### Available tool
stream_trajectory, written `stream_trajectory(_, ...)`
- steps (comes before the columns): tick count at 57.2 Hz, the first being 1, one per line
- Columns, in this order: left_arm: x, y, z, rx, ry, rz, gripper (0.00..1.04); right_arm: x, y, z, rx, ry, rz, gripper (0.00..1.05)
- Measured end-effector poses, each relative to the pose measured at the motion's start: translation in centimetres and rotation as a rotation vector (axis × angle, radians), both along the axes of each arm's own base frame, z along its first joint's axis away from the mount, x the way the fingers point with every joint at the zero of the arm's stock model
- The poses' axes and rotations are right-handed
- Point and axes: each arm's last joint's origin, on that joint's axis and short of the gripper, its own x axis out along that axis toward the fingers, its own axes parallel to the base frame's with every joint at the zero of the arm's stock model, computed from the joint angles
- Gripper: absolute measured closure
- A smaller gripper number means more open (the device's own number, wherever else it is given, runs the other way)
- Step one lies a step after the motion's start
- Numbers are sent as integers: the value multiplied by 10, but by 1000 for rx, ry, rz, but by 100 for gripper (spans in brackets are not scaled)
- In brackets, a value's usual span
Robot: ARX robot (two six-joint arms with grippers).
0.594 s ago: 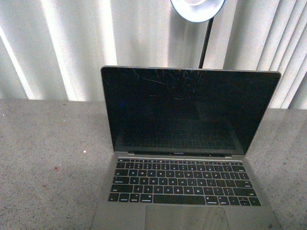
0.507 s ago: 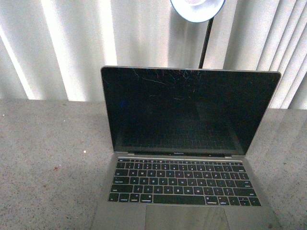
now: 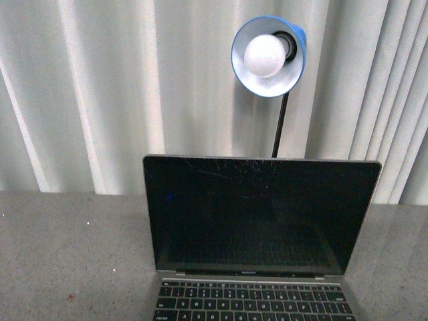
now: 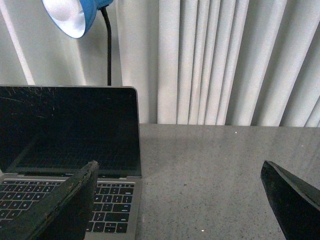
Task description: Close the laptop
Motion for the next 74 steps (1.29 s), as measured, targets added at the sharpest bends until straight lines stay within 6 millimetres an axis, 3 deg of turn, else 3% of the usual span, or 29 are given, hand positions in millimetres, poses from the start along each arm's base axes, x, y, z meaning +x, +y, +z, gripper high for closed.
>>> stream_trajectory(44, 1, 0, -2, -25, 34, 34, 7, 0, 0, 0, 0, 0, 0, 7)
stream_trajectory(49, 3, 1, -7, -100, 223, 249, 7, 1, 0, 0, 47, 193, 32, 7)
stream_trajectory(52, 7, 2, -7, -130, 255, 264, 7, 6, -3, 3, 67, 279, 52, 7)
stream_trajectory(58, 20, 6, 13, -167, 194, 234, 7, 20, -8, 21, 46, 259, 105, 7)
stream_trajectory(63, 41, 4, 47, -166, 100, 139, 7, 34, -9, 41, -21, 212, 197, 7)
stream_trajectory(67, 70, -11, 77, -99, 27, 12, 7, 58, -12, 58, -152, 175, 249, 7)
stream_trajectory(74, 107, -36, 93, -23, 18, -107, 7, 95, -17, 66, -262, 189, 302, 7)
